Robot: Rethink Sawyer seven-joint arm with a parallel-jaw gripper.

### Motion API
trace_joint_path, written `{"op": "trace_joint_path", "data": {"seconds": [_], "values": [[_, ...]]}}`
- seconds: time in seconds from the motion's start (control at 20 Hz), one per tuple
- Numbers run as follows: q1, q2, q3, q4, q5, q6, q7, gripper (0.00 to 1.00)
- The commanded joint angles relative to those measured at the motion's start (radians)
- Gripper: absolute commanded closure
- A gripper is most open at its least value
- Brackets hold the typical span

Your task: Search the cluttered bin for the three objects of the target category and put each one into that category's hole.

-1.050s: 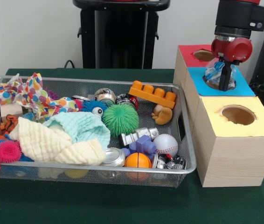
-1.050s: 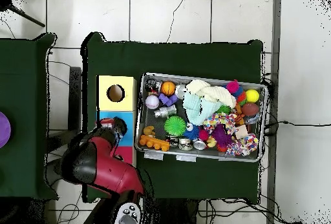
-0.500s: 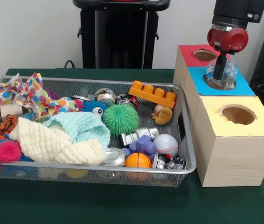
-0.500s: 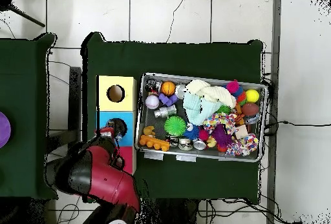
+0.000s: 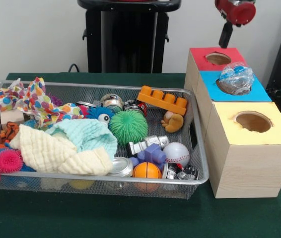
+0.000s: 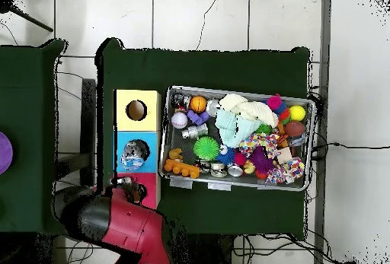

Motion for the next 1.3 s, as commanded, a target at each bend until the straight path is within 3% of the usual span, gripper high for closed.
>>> {"op": "trace_joint_path", "data": {"seconds": [0.05, 0.65, 0.9, 1.3], "values": [[-0.018, -0.033, -0.059, -0.114, -0.09, 0.216, 0.129, 1.0], [-0.004, -0.066, -0.101, -0.176, -0.122, 0.368, 0.19, 1.0], [0.006, -0.032, -0.049, -0.106, -0.043, 0.242, 0.242, 1.0], [0.012, 0.008, 0.02, -0.063, 0.057, 0.129, 0.268, 1.0]]}}
